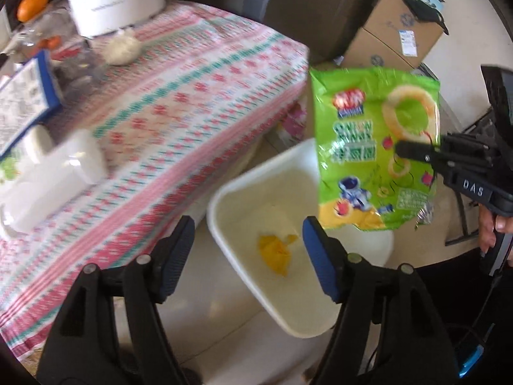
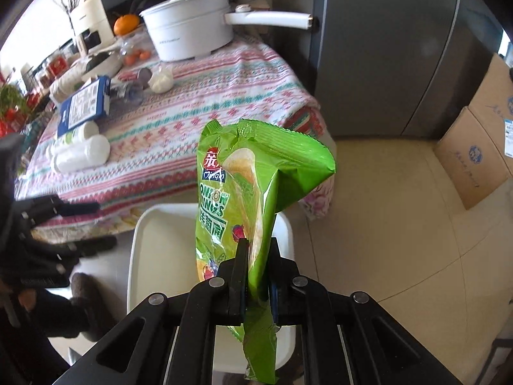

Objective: Collect trash
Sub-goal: 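Carry both items over the white bin and open both tools to drop them, then grasp the milky white bottle with the right tool while the left tool grasps the lime-label bottle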

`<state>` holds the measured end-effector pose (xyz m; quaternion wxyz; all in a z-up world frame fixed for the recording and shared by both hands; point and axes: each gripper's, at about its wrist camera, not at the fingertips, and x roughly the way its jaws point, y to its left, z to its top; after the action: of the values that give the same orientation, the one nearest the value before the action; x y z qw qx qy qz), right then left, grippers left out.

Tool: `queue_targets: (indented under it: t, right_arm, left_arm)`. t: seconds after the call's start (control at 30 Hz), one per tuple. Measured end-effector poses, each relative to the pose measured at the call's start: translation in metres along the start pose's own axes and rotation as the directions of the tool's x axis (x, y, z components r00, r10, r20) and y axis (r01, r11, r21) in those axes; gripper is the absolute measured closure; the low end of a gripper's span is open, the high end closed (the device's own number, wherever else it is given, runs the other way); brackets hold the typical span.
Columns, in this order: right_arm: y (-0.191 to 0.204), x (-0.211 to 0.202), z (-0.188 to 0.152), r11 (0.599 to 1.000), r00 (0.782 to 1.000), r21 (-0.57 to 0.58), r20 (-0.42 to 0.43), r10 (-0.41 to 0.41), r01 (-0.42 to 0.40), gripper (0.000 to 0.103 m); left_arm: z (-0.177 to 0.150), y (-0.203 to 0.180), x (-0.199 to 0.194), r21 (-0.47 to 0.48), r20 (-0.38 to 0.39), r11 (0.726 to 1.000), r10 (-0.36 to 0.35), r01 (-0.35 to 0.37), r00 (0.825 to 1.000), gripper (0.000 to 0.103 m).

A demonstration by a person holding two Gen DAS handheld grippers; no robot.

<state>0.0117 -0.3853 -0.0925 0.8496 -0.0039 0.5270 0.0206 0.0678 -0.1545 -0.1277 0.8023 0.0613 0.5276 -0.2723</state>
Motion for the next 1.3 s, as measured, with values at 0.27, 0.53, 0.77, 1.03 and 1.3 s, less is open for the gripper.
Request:
queue_targets:
  t: [0.27,0.53,0.77,1.03,1.3]
  right_arm:
    - [0.021,0.004,-0.001,0.998,0.999,-0.066,-0.035,0.022,-0.024,0.079]
    - [0.034,-0.004,0.009,0.997,1.000,-0.067,-0.004,0.026,-0.026,0.041]
    - [0.051,0.000,0.021,0.996,0.999,-0.081,-0.020,0.033,-0.035,0.039]
    - [0.080,0.002,0.048,0.994,0.998,-0.090,-0.008,0.067,-0.068,0.027]
    - [0.111,0.010,0.066,0.989,0.996,-0.116,-0.023,0.089,-0.091,0.026]
  left_arm:
    - [-0.002,0.048,-0.027,-0.102,0.050,0.994,0.045,-0.040,0.998,0.028]
    - [-0.009,0.075,-0.054,-0.135,0.103,0.986,0.114,-0.099,0.988,0.023]
    - [-0.017,0.106,-0.072,-0.195,0.110,0.971,0.163,-0.140,0.980,0.022]
    - [-0.020,0.156,-0.068,-0.284,0.052,0.940,0.211,-0.188,0.976,0.022]
    - [-0.022,0.194,-0.066,-0.320,0.034,0.931,0.199,-0.177,0.979,0.022]
